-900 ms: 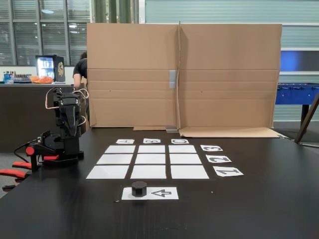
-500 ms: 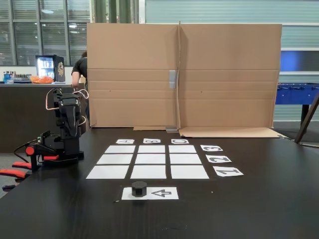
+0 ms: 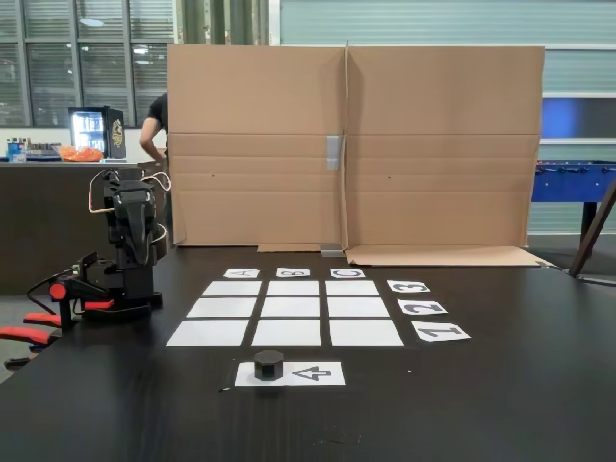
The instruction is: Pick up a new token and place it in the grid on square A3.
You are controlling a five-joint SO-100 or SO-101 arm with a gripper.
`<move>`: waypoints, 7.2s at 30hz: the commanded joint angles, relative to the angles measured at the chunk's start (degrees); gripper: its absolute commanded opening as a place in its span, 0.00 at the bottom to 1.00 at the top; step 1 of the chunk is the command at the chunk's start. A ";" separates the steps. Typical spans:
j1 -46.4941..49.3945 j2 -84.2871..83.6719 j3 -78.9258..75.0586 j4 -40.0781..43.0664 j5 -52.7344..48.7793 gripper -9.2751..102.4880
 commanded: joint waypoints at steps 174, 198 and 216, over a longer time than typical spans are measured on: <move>-21.45 -151.87 -122.17 15.91 -4.31 0.24; -30.50 -128.94 -121.73 28.30 -3.25 0.23; -56.51 -99.14 -100.99 35.51 0.97 0.19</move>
